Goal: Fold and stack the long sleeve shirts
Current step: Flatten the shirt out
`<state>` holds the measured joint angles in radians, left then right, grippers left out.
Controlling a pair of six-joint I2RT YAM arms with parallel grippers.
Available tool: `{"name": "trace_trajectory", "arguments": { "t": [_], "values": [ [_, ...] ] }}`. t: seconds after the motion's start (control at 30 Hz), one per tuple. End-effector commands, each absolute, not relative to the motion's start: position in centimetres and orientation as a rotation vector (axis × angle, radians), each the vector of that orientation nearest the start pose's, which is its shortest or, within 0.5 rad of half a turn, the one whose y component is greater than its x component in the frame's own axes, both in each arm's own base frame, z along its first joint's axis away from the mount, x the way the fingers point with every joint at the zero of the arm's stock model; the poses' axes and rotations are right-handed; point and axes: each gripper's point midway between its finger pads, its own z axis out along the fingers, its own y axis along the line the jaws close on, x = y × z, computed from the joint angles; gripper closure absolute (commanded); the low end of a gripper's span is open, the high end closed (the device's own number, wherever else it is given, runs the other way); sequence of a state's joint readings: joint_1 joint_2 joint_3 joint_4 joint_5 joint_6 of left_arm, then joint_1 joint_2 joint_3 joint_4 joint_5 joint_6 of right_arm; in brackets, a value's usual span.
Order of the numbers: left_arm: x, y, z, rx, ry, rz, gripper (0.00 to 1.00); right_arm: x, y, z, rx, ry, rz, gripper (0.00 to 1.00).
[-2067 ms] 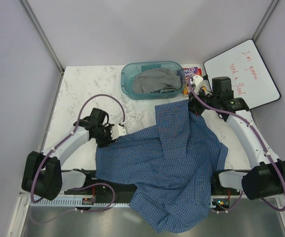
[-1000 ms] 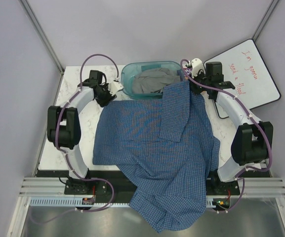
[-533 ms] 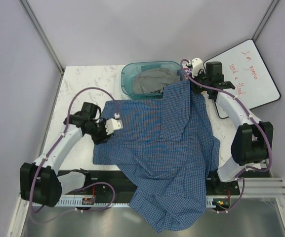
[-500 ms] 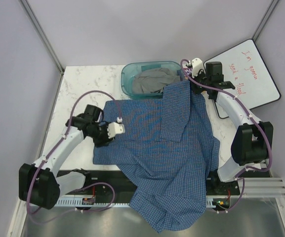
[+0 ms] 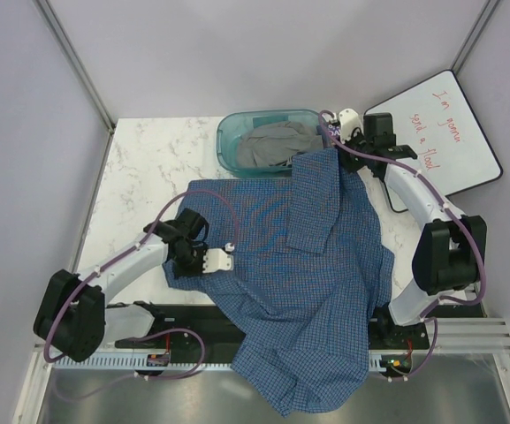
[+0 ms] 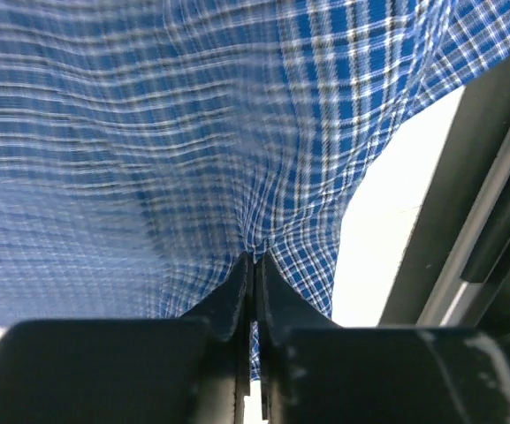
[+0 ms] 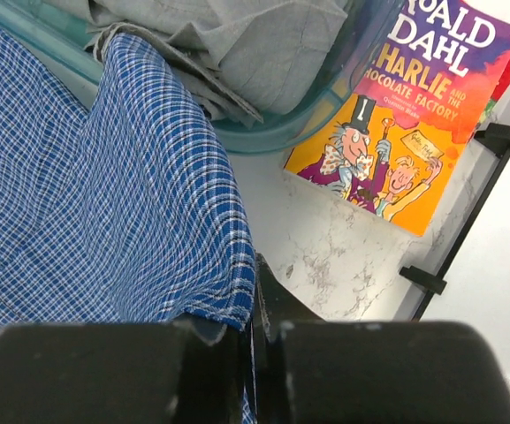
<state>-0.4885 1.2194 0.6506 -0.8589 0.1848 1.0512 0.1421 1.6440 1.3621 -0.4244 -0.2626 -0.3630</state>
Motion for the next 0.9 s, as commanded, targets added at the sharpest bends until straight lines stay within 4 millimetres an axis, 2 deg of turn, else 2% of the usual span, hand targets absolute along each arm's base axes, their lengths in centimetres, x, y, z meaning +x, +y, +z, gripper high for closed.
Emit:
{"name": "trace_trajectory", "arguments": {
  "t": [0.0, 0.07, 0.13, 0.23, 0.27, 0.3, 0.33, 0.37, 0.4, 0.43, 0.47, 0.53, 0.57, 0.6, 0.63, 0.7, 0.73, 0.83, 0.87],
  "values": [
    [20.0, -10.8, 7.0, 2.031, 1.956, -0.196, 0.98, 45.9, 9.5, 19.6, -0.71, 2.106, 0.136, 0.94],
    [21.8, -11.5, 8.2, 2.041, 1.922, -0.17, 0.98, 46.0, 9.5, 19.6, -0.714, 2.105, 0.134, 0.95],
    [23.4, -11.4, 8.6, 2.041, 1.918, -0.158, 0.98, 46.2, 9.5, 19.7, -0.711, 2.102, 0.133, 0.96],
    [27.3, -11.9, 8.6, 2.01, 1.955, -0.172, 0.98, 46.3, 9.6, 19.5, -0.714, 2.106, 0.135, 0.96],
    [29.3, -12.5, 9.6, 1.973, 1.94, -0.165, 0.98, 46.3, 9.6, 19.4, -0.715, 2.107, 0.137, 0.96],
    [30.1, -12.5, 8.0, 1.986, 1.991, -0.191, 0.98, 46.3, 9.6, 19.4, -0.716, 2.11, 0.139, 0.96],
    [31.3, -12.2, 7.7, 1.965, 2.006, -0.176, 0.98, 46.3, 9.5, 19.4, -0.714, 2.111, 0.137, 0.96],
    [33.2, -12.5, 7.8, 1.93, 1.994, -0.135, 0.98, 46.3, 9.6, 19.4, -0.715, 2.109, 0.137, 0.96],
    [34.1, -12.6, 6.9, 1.916, 2.012, -0.129, 0.98, 46.3, 9.7, 19.5, -0.716, 2.107, 0.137, 0.96],
    [35.0, -12.6, 6.7, 1.885, 2.022, -0.116, 0.96, 46.4, 9.7, 19.4, -0.717, 2.108, 0.138, 0.96],
    [36.3, -12.8, 7.2, 1.831, 2.027, -0.093, 0.86, 46.4, 9.6, 19.5, -0.714, 2.108, 0.135, 0.96],
    [37.0, -12.8, 7.8, 1.778, 2.048, -0.104, 0.75, 46.4, 9.6, 19.5, -0.716, 2.11, 0.136, 0.97],
    [36.5, -13.2, 8.4, 1.762, 2.032, -0.163, 0.59, 46.3, 9.6, 19.6, -0.716, 2.109, 0.136, 0.96],
    [35.4, -13.2, 9.0, 1.764, 2.03, -0.202, 0.54, 46.3, 9.6, 19.6, -0.718, 2.108, 0.135, 0.96],
    [34.7, -12.8, 10.9, 1.744, 1.995, -0.194, 0.52, 46.3, 9.6, 19.8, -0.717, 2.104, 0.134, 0.96],
    [31.2, -12.1, 11.2, 1.798, 1.986, -0.251, 0.51, 46.2, 9.6, 19.7, -0.719, 2.104, 0.134, 0.96],
    [29.9, -11.7, 12.9, 1.79, 1.945, -0.23, 0.51, 46.2, 9.6, 19.8, -0.718, 2.103, 0.133, 0.96],
    [24.3, -10.4, 10.6, 1.869, 1.992, -0.323, 0.54, 46.2, 9.6, 19.5, -0.716, 2.112, 0.138, 0.96],
    [23.6, -10.0, 10.5, 1.868, 1.989, -0.31, 0.58, 46.2, 9.7, 19.4, -0.715, 2.11, 0.139, 0.97]
  ]
}}
